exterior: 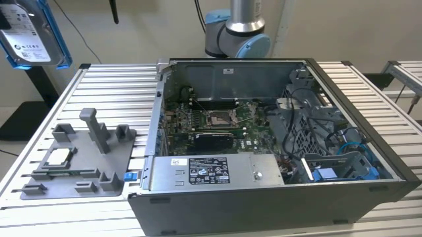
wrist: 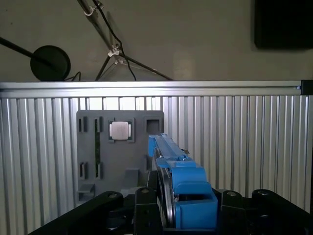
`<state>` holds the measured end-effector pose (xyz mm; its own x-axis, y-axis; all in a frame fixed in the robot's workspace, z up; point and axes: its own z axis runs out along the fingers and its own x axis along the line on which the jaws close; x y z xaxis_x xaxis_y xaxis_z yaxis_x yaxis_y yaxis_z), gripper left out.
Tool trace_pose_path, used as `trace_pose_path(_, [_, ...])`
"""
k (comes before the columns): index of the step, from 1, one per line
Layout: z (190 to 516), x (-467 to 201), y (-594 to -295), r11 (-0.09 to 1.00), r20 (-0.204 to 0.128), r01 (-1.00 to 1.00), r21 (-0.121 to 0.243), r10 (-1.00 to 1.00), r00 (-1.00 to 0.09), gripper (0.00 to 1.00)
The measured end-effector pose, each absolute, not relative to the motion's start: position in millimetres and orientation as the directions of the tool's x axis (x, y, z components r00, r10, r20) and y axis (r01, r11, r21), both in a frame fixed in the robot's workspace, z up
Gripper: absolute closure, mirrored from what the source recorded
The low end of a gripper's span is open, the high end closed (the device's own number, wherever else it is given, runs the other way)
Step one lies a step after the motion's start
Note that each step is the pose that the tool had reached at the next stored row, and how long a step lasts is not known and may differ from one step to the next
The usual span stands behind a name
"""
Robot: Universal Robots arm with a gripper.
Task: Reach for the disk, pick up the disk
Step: 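Pick up the disk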
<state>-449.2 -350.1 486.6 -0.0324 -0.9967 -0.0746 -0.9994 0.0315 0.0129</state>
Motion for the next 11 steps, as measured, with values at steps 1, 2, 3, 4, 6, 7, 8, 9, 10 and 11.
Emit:
trace_pose_path(1, [486.6, -448.7, -350.1, 0.032, -0.075, -0.999, 0.013, -0.997, -0.032, 1.0])
trace_pose_path(2, [486.6, -448.1, -350.1, 0.032, -0.075, -0.999, 0.013, -0.997, -0.032, 1.0])
trace_pose_path(3, [486.5, -447.5, -350.1, 0.032, -0.075, -0.999, 0.013, -0.997, -0.032, 1.0])
trace_pose_path(4, [486.6, -446.7, -350.1, 0.032, -0.075, -0.999, 0.013, -0.997, -0.032, 1.0])
trace_pose_path(6, [486.6, -445.2, -350.1, 0.032, -0.075, -0.999, 0.013, -0.997, -0.032, 1.0])
trace_pose_path(7, [486.6, -444.4, -350.1, 0.032, -0.075, -0.999, 0.013, -0.997, -0.032, 1.0])
trace_pose_path(8, [486.6, -443.5, -350.1, 0.032, -0.075, -0.999, 0.013, -0.997, -0.032, 1.0])
trace_pose_path(9, [486.6, -442.7, -350.1, 0.032, -0.075, -0.999, 0.013, -0.997, -0.032, 1.0])
trace_pose_path(10, [486.6, -442.0, -350.1, 0.032, -0.075, -0.999, 0.013, -0.997, -0.032, 1.0])
trace_pose_path(11, [486.6, -441.2, -350.1, 0.032, -0.075, -0.999, 0.013, -0.997, -0.032, 1.0])
